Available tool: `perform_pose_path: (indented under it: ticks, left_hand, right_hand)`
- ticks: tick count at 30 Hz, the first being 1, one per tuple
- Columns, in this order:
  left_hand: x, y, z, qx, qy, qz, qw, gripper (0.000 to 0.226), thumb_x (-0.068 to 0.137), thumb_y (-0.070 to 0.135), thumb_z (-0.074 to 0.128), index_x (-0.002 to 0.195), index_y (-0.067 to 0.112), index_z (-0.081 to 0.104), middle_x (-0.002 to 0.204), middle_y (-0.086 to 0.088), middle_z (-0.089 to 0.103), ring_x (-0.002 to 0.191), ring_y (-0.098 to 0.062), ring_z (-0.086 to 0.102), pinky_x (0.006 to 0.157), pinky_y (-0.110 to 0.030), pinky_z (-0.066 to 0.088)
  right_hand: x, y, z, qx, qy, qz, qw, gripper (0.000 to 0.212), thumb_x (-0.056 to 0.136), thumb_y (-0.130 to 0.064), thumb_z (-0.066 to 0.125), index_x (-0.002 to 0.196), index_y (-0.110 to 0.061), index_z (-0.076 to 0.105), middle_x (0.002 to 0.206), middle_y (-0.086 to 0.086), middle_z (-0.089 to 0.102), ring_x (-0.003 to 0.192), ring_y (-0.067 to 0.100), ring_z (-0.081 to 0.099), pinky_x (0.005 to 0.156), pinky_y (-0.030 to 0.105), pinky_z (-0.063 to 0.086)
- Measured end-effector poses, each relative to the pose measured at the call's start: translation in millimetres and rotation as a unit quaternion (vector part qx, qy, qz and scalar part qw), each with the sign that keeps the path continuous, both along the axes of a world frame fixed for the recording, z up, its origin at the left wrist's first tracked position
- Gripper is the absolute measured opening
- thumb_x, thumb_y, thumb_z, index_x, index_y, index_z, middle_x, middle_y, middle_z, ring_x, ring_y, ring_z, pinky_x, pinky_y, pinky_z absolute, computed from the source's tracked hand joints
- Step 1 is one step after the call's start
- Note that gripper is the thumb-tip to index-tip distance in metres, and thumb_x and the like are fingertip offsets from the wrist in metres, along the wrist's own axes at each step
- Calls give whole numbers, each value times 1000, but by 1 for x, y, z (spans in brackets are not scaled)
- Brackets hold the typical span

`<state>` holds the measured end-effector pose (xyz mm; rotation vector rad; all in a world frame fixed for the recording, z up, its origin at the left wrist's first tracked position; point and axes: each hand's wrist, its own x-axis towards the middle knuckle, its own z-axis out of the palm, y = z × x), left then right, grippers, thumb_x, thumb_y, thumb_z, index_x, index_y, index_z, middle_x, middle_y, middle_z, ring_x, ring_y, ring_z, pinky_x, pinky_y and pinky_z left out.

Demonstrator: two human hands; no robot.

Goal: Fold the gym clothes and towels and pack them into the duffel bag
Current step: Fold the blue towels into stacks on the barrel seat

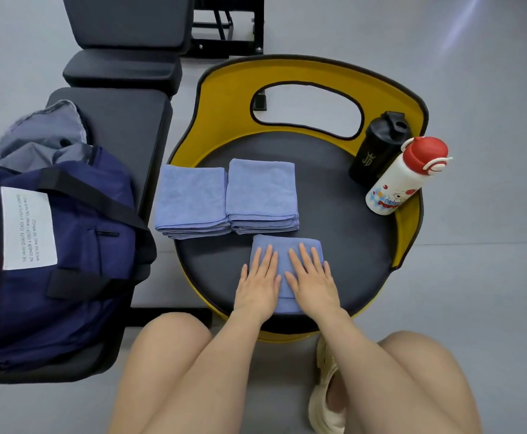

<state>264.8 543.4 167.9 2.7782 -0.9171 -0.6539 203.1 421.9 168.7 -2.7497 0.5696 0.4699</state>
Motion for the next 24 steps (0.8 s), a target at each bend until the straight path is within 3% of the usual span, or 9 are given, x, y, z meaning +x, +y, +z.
perform_pose_path:
  ticks: [4,7,10,13,15,20,22,24]
  left_hand:
    - [1,1,1,-20,40,2,999,55,104,33,15,150,19,-11,157,7,-21,144,-14,-20,118,-38,0]
    - [3,0,4,-120,96,38,987,53,104,23,23,152,16,0,158,6,-14,145,-15,-15,120,-35,5]
    - [6,10,7,-257,140,166,942,59,99,11,42,151,14,14,159,0,2,146,-16,7,113,-20,11]
    - [13,24,12,-297,166,241,909,60,94,8,54,148,12,28,152,-5,32,139,-20,31,113,-25,22]
    - [15,31,15,-295,172,252,905,58,93,6,53,147,13,31,148,-6,39,136,-20,37,113,-26,26]
    - [15,49,16,-281,134,235,921,54,97,-4,38,148,11,27,157,-7,16,144,-18,19,100,-4,10]
    - [19,58,16,-265,124,217,931,55,98,-6,34,149,10,23,159,-7,8,145,-22,15,107,-12,12]
    - [26,68,17,-252,114,202,940,58,95,-10,34,149,9,23,159,-9,6,145,-29,14,115,-30,15]
  right_hand:
    - [-1,-5,-3,27,32,-26,999,63,102,-49,15,149,-26,-18,157,-6,-23,146,21,-19,119,38,-3]
    - [-1,-6,-3,47,21,-31,998,63,102,-49,17,150,-25,-16,158,-6,-22,146,22,-17,119,38,2]
    - [-2,-6,-3,72,-6,-67,995,66,101,-49,23,152,-23,-10,159,-8,-17,148,22,-11,118,37,15]
    - [-2,-2,-1,94,-18,-67,993,65,102,-46,25,153,-22,-6,159,-10,-16,148,19,-11,111,36,32]
    - [1,5,1,95,-16,-49,994,63,103,-44,24,153,-22,-7,159,-9,-17,147,19,-12,111,36,33]
    - [14,29,1,81,-14,7,997,62,103,-42,23,152,-18,-7,159,-5,-17,147,20,-14,118,30,20]
    - [22,39,0,80,-9,20,997,63,103,-42,22,152,-17,-8,159,-4,-17,147,20,-15,118,30,17]
    - [31,49,0,80,-7,31,996,63,103,-43,22,153,-17,-8,159,-4,-17,147,20,-15,118,30,18]
